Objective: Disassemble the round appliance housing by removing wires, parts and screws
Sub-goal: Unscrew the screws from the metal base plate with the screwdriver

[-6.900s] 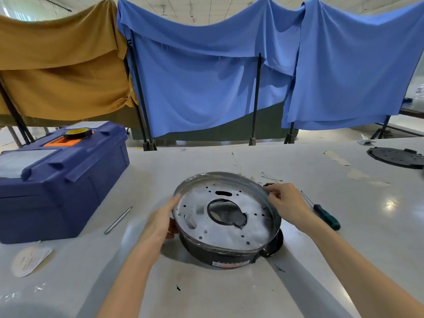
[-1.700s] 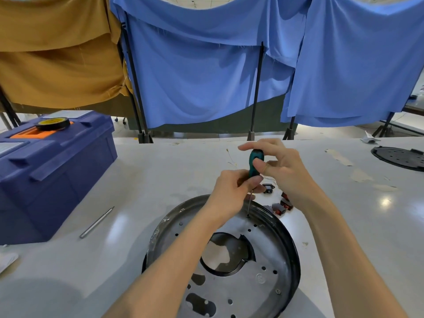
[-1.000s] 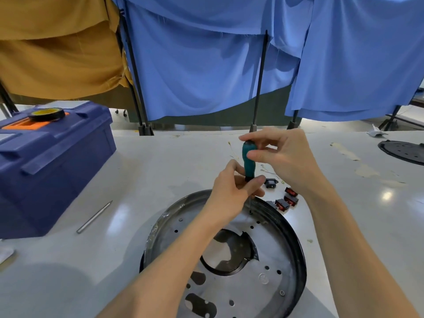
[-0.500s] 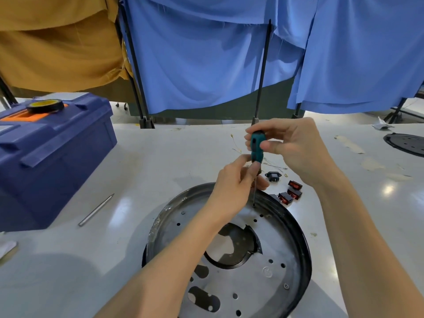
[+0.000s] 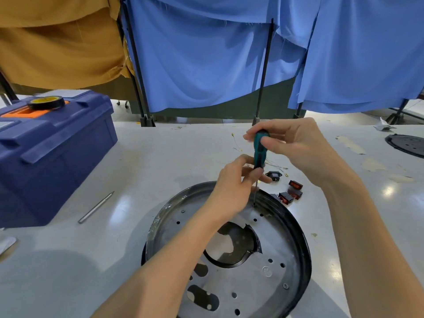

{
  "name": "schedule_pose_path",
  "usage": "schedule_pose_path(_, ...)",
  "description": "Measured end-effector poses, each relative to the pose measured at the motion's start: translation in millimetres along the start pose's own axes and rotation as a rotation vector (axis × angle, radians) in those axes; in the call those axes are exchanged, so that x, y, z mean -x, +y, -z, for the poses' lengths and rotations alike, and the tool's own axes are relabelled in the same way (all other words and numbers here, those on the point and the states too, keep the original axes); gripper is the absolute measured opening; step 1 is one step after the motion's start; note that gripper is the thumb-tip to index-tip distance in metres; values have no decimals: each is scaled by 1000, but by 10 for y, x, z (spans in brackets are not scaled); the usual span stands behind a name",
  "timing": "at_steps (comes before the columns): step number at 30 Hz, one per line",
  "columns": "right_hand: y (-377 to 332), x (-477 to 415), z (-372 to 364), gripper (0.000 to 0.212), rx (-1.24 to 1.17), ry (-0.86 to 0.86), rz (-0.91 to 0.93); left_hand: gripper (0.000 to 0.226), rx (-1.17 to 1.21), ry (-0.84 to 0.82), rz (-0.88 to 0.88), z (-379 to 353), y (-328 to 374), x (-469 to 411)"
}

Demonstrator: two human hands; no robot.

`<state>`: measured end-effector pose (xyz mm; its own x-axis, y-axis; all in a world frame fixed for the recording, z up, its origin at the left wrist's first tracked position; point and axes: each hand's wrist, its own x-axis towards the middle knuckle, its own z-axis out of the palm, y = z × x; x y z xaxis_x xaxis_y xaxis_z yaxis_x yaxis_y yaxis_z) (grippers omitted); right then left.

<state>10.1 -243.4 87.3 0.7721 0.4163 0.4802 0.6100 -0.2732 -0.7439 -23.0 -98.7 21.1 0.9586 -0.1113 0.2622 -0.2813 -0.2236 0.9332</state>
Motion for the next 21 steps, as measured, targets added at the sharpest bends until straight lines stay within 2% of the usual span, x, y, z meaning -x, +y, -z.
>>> schedule_pose_path(2, -3, -4, -28, 19, 100, 29, -6, 14, 1, 24, 20, -19, -14, 2)
schedule_pose_path(5, -2, -14, -31, 35, 68, 86, 5, 19, 7, 25, 1, -8, -24, -1)
schedule_pose_path(8, 3, 17, 37, 45, -10, 36, 3, 19, 60, -44, -15, 2, -5, -4)
schedule_pose_path(10, 2, 28, 66, 39, -57, 0, -29, 21, 60, -58, 9, 0, -6, -7)
schedule_pose_path(12, -1, 21, 68, 21, 22, -20, -41, 17, 44, -39, 38, -5, -8, -6)
schedule_pose_path(15, 9, 1, 45, 23, 134, 22, -52, 14, 20, -21, 53, -8, -4, -6)
schedule_pose_path(16, 11, -3, 33, 22, 110, 46, -28, 16, 26, -20, 48, -7, -3, -2)
schedule_pose_path(18, 29, 3, 28, 36, 47, 62, 6, 19, 37, -35, 30, -6, 19, 7)
schedule_pose_path(21, 63, 21, 47, 43, -86, 2, 0, 23, -13, -71, -3, 2, 34, 11)
